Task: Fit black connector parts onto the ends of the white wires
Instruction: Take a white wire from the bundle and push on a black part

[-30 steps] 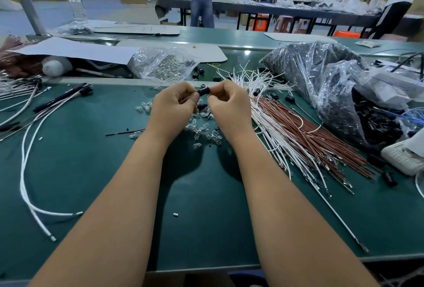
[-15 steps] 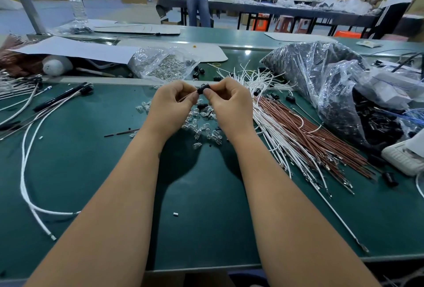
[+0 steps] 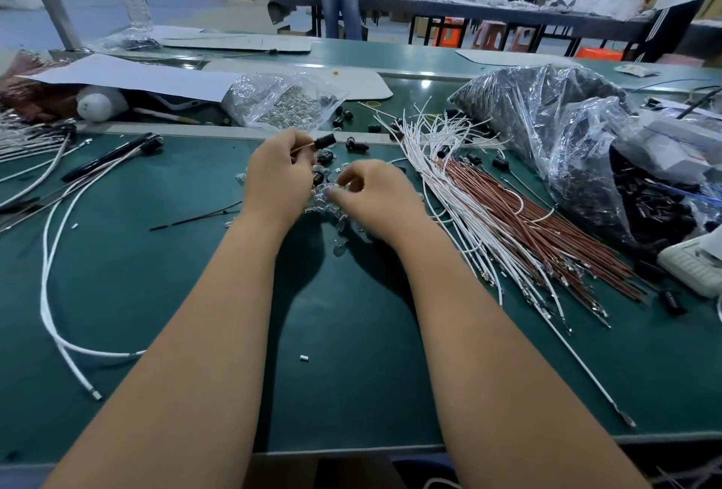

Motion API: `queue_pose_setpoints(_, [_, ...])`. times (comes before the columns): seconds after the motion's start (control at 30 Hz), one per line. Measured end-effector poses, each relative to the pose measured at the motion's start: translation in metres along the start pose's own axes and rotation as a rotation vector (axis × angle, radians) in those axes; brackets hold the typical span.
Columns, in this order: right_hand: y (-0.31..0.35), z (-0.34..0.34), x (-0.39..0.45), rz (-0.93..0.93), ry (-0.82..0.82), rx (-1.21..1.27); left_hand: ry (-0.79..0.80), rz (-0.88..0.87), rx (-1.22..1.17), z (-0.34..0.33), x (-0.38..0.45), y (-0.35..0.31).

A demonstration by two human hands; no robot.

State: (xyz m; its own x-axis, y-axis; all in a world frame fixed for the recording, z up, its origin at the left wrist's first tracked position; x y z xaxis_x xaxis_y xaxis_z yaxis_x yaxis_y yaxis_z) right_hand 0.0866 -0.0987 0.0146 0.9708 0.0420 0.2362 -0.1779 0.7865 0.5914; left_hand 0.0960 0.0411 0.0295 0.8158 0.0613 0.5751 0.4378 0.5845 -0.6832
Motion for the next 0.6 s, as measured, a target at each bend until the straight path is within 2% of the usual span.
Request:
queue_pose_setpoints(0.07, [0.006,-0.009,-0.001,0.046,0.067,-0.132,0.011,-0.003,0.067,-0.002,0.000,0.002])
queue_pose_setpoints(0.4, [0.008,-0.003,-0.002,0.054,0.004,-0.177,0.042,0.001,-0.012,-0.008,-0.004,-0.003])
queue_pose_setpoints(0.5, [0.004,0.007,-0.001,0.012,-0.090,-0.005,0.062,0.053,-0.113,-0.011,-0.004,0.001])
queue_pose_setpoints(0.6, [-0.009,0.029,0.000,-0.075,-0.253,0.335,0.115,0.119,-0.291,-0.015,-0.005,0.003])
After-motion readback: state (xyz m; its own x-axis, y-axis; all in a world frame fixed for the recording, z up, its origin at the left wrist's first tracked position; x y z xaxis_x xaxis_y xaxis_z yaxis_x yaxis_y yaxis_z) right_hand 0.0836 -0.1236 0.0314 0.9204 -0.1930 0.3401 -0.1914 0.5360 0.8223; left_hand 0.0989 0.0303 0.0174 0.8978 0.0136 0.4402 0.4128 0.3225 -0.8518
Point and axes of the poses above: each hand's wrist, its own x-axis towards the middle knuckle, its own z-axis out of the back of the hand, y = z × x, the point moved 8 cm from there along x, towards the middle knuckle, and after that the axes turned 6 degrees about -z, right-handed, at the moved point
